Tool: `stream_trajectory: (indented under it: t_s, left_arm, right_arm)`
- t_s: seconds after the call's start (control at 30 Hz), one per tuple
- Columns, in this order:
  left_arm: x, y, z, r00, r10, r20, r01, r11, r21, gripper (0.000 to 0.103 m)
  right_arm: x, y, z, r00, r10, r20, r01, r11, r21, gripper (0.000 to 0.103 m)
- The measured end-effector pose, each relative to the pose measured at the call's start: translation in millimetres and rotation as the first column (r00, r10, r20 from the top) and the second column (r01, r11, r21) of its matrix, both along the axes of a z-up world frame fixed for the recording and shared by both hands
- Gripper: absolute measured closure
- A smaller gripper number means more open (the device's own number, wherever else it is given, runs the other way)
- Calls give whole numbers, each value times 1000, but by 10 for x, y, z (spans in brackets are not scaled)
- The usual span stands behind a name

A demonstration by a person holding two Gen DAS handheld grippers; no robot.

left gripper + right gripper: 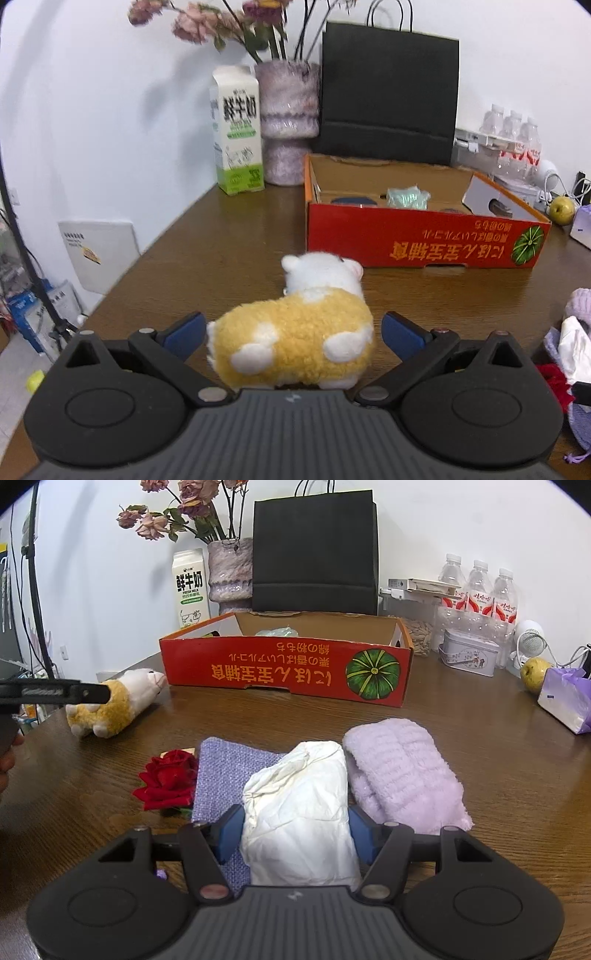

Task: Organize objects
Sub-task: 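Close the right gripper on the white cloth while the left approaches the plush sheep, then grasp the plush sheep with the left gripper while the right lifts the white cloth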

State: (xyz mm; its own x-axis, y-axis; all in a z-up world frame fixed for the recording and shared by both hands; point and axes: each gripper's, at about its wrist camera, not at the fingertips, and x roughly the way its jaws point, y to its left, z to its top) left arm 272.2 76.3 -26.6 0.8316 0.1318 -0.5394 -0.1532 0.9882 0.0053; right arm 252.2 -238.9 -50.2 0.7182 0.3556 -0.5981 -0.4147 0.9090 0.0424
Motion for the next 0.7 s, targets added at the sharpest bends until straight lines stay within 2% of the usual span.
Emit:
stream_trajectory:
  t_s: [0.07, 0.23, 0.37, 0.47, 0.57, 0.7]
  left_arm:
    - [59, 21, -75, 1000, -1, -23, 1, 1000, -12, 0]
    - [96, 95, -118, 1000, 8, 9, -8, 999, -49, 0]
    - [41, 91, -122, 1000, 9, 18, -8, 999, -48, 9]
    - [-88, 52, -101, 1000, 7, 22, -6, 999, -38, 11]
    - [-312, -29, -54, 998, -21, 56, 23, 999, -39, 12]
    - [-632, -168, -41, 995, -4, 97, 8, 999, -41, 12]
  right_arm:
    - [1, -1, 0, 1000, 1, -1, -1, 1000, 0, 43]
    - [-8, 4, 0, 1000, 0, -1, 0, 1000, -3, 42]
    - [-23, 19, -8, 1000, -4, 0, 4, 1000, -9, 41]
    - [-23, 16, -7, 1000, -10, 1, 10, 1000, -9, 41]
    - [-28, 0, 3, 1000, -27, 9, 27, 1000, -4, 42]
    - [-46, -22, 19, 999, -31, 26, 31, 1000, 4, 43]
